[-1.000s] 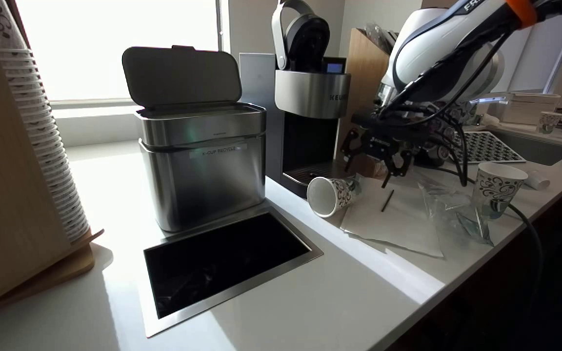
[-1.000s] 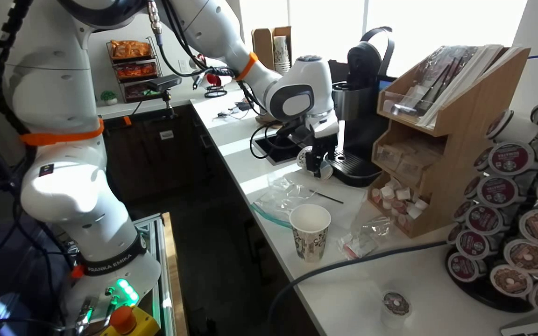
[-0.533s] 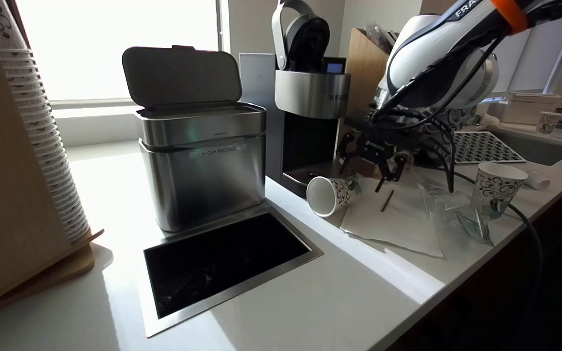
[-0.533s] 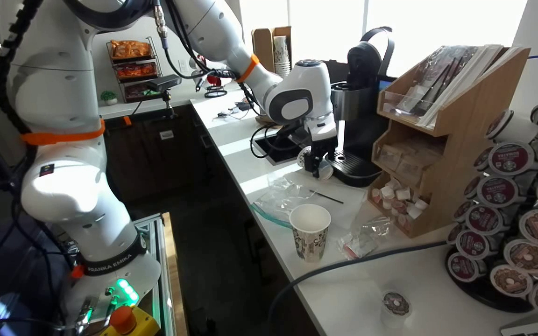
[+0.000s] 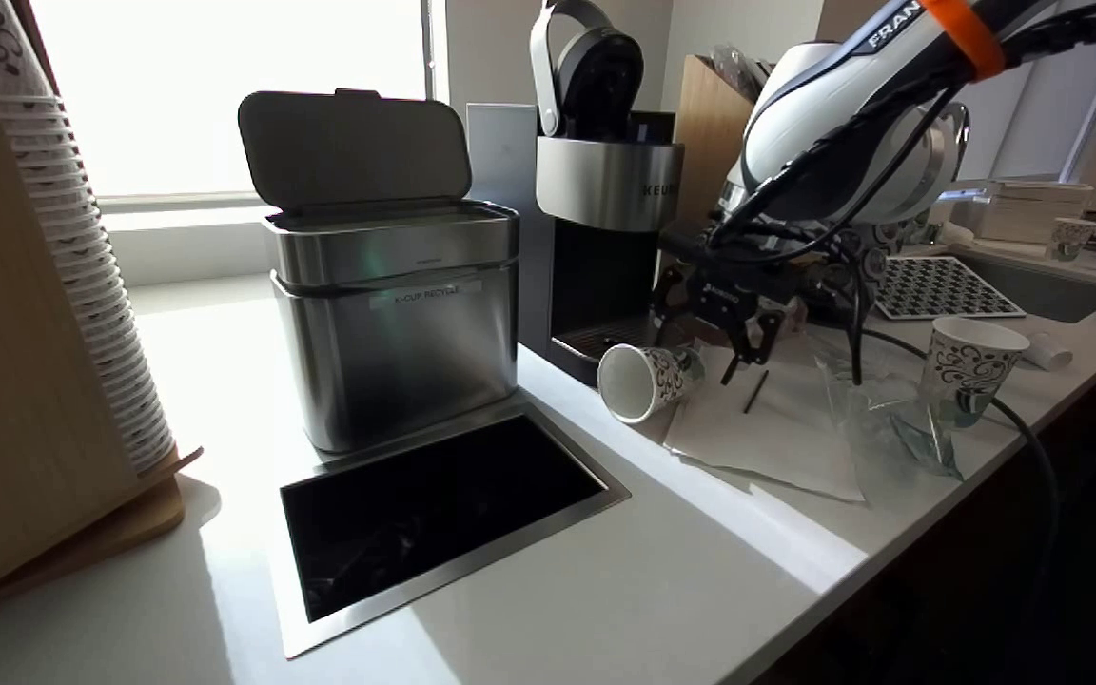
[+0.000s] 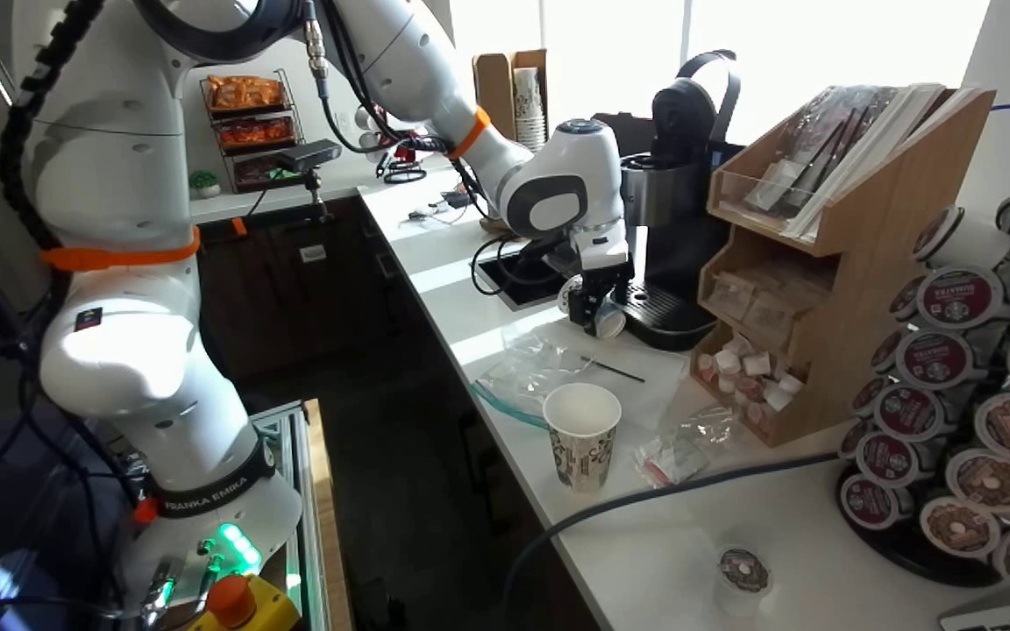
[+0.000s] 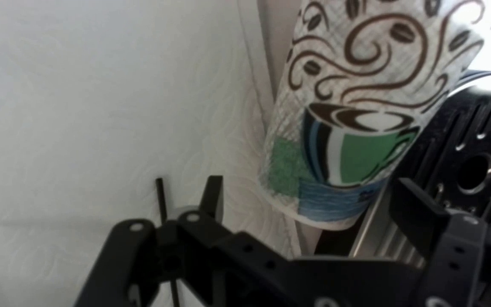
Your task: Place the cup upside down
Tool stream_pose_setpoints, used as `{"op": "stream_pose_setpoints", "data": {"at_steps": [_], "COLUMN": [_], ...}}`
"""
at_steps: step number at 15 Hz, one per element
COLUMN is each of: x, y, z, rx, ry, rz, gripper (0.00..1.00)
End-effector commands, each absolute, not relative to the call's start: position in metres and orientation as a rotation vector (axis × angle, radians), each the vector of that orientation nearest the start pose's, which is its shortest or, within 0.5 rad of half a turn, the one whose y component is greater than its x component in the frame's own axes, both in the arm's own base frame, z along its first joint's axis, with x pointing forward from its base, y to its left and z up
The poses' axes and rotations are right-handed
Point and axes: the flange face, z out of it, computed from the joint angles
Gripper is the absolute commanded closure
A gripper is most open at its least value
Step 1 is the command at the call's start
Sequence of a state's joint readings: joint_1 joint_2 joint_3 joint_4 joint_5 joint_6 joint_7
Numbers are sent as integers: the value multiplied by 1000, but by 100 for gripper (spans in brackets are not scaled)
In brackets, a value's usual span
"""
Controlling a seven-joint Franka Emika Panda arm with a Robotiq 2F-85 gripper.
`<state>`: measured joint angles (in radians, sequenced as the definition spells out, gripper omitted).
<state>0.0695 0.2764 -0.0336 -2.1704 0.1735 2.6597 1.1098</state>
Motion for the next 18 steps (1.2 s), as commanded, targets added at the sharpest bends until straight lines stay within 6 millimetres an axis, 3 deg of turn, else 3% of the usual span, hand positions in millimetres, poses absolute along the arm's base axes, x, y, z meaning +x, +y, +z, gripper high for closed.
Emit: {"op": "stream_pose_setpoints", "data": {"at_steps": [1, 3, 4, 6, 8, 13, 18], "x": [588, 589, 589, 589, 588, 584, 572], "y": [23, 24, 25, 26, 27, 31, 42], "z": [278, 276, 276, 276, 278, 289, 312], "rx": [-2351, -2342, -2339, -2334, -2330, -2338, -2398], "ry": [1726, 1730, 1730, 1730, 1725, 1701, 1635], "rz": [-216, -223, -224, -232, -239, -263, -327], "gripper": [3, 27, 30, 47, 59, 61, 61]}}
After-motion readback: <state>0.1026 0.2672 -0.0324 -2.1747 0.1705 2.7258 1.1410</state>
